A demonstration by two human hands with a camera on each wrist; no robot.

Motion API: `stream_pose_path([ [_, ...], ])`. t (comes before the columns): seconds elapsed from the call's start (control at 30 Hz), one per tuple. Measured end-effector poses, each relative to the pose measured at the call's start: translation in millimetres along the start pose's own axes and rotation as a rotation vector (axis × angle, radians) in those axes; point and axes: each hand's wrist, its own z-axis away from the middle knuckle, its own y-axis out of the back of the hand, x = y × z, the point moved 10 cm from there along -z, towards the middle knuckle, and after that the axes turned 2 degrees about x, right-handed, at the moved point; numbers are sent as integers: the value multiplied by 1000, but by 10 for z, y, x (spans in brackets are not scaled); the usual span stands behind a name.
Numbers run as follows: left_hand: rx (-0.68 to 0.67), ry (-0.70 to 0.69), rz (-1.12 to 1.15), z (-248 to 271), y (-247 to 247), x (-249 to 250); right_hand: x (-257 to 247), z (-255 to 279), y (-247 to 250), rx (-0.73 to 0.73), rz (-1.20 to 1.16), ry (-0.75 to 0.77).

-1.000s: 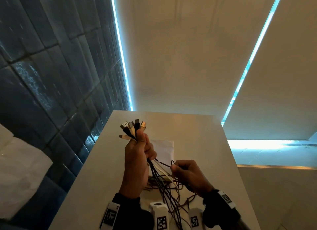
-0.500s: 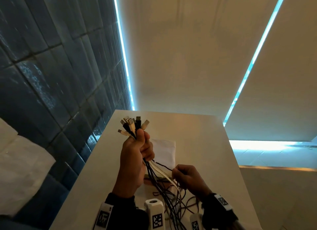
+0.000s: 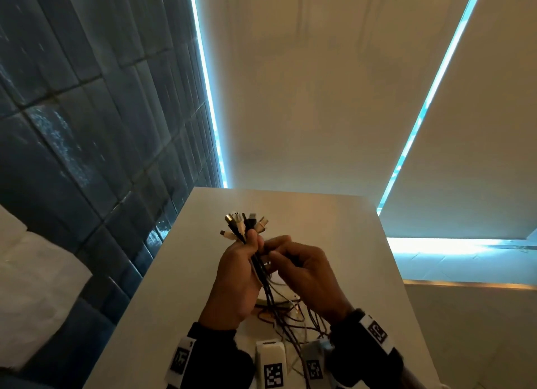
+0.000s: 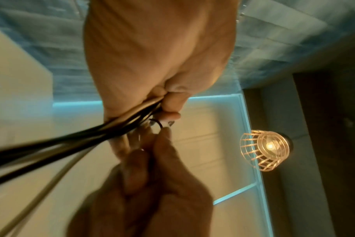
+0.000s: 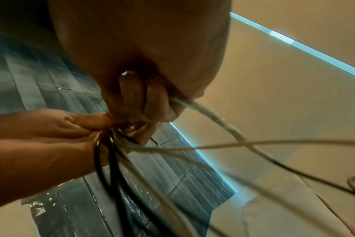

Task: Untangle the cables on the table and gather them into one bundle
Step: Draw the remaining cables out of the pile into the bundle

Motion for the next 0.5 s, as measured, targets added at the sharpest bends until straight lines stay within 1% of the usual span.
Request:
stream_pose_path([
  [0.07,-57,1,144,14,-46,25,129,32,-37,-48,54,-49],
  [0.1,-62,-17,165,8,-47,40,169,51,-45,-70,56,-65],
  [0.2,-58,-89,161,-25,-17,92,271,92,-26,-108,44,-70],
  [0.33,-97,-138,152,-69,9,152,414,132,38,-155,125,-122],
  [0.5,-110,-161,111,-83,30,181,568,164,13,-230,188,-166],
])
